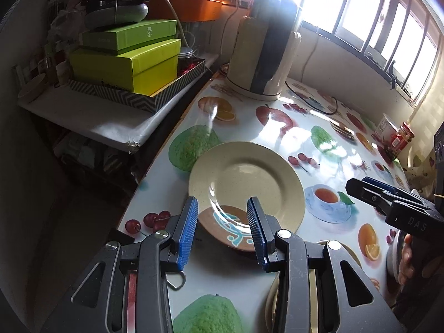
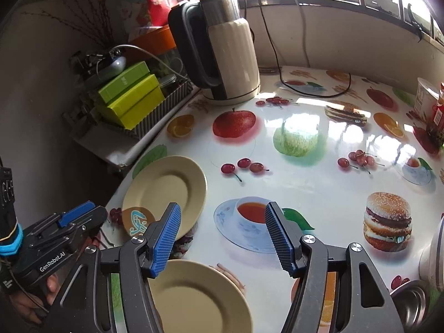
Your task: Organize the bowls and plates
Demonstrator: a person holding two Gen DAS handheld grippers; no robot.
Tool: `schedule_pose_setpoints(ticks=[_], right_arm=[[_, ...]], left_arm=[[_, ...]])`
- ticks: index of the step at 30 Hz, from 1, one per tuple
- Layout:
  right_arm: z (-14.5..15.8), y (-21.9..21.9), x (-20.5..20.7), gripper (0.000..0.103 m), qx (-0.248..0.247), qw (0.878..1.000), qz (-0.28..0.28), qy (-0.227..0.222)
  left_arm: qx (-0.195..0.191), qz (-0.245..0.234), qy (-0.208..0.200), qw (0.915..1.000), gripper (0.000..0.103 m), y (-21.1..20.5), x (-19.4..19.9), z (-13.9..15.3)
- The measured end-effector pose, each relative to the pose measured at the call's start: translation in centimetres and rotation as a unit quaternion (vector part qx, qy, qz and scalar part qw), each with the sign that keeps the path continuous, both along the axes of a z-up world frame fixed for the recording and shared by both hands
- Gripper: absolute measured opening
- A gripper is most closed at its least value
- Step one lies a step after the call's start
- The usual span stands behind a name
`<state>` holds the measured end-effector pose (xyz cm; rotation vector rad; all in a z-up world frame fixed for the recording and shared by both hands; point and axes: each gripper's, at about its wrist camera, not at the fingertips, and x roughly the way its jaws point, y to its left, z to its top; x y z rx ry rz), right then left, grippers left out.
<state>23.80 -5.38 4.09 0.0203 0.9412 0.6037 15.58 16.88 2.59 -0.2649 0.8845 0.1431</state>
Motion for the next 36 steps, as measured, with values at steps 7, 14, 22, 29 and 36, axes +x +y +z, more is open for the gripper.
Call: schedule_pose_setpoints(ticks=[7, 14, 22, 29, 36], right_arm=[[-2.4, 1.9, 3.0, 0.064, -0.006, 0.999, 0.021, 0.033], [-4.2, 3.9, 4.9, 0.064, 0.004, 0.997, 0.041, 0.060], [-5.8, 5.3, 5.9, 0.047, 0.011, 0.994, 0.055, 0.090], [-6.2, 6.5, 5.8, 0.034, 0.016, 0.992, 0.072, 0.098], [-6.4, 6.8, 5.7, 0.021, 0.027, 0.991, 0.077, 0.107]], left_arm=[[-0.038, 0.005, 0.026, 0.9989, 0.038, 2.0, 2.1, -2.1], [-0.076, 0.017, 0.044, 0.9960, 0.038, 3.9, 3.2, -3.7], [-0.106, 0.023, 0.057, 0.9924, 0.038, 4.8, 3.6, -5.1], [-0.119, 0.022, 0.058, 0.9910, 0.037, 4.9, 3.7, -5.4], [-0.118, 0.019, 0.060, 0.9911, 0.025, 4.6, 3.9, -5.6]])
